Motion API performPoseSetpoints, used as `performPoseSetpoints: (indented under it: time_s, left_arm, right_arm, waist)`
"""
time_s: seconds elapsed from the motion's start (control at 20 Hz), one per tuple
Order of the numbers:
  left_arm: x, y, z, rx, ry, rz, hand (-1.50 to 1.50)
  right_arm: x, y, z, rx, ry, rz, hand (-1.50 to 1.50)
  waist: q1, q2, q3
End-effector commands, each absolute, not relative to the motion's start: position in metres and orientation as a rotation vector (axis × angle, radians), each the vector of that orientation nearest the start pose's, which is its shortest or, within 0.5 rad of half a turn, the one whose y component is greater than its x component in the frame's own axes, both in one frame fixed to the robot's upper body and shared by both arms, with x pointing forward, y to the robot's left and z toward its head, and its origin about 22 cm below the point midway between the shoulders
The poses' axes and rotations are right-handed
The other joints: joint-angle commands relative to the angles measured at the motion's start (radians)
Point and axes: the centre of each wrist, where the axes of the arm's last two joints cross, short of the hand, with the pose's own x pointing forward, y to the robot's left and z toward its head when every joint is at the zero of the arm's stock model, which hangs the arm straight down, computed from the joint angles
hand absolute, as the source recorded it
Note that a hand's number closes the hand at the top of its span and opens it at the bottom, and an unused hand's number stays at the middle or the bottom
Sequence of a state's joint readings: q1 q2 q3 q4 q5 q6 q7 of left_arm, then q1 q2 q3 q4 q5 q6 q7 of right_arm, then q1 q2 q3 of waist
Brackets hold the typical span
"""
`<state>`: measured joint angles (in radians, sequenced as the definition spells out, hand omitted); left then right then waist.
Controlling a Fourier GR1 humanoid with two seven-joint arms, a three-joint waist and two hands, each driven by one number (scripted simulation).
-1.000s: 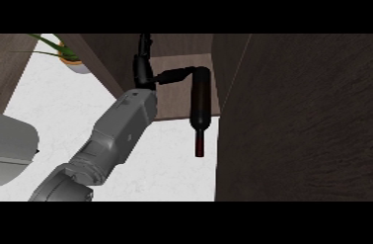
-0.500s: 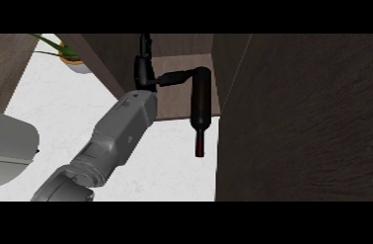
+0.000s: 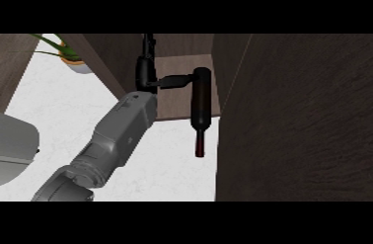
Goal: Pick up the wine, place it into the cabinet and close the cabinet
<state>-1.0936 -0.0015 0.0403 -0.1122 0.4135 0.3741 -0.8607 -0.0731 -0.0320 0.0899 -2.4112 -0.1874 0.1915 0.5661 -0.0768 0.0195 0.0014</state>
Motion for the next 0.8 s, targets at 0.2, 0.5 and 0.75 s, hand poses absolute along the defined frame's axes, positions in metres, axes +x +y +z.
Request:
performPoseSetpoints:
  time_s: [0.2,0.5,0.75]
  left_arm:
    - [0.412,0.122,-0.009,0.053,-1.875,0.170,-1.50]
    - [0.407,0.124,-0.017,0.035,-1.864,0.222,-1.50]
    - [0.397,0.128,-0.031,0.012,-1.857,0.245,-1.50]
  right_arm:
    - [0.142,-0.212,0.199,0.328,-1.928,0.295,-1.50]
    - [0.146,-0.199,0.198,0.345,-1.920,0.312,-1.50]
    - [0.145,-0.206,0.204,0.336,-1.910,0.279,-1.50]
  waist:
    - [0.029,-0.006,-0.003]
    - [0.009,-0.012,-0.003]
    - [0.023,-0.020,-0.002]
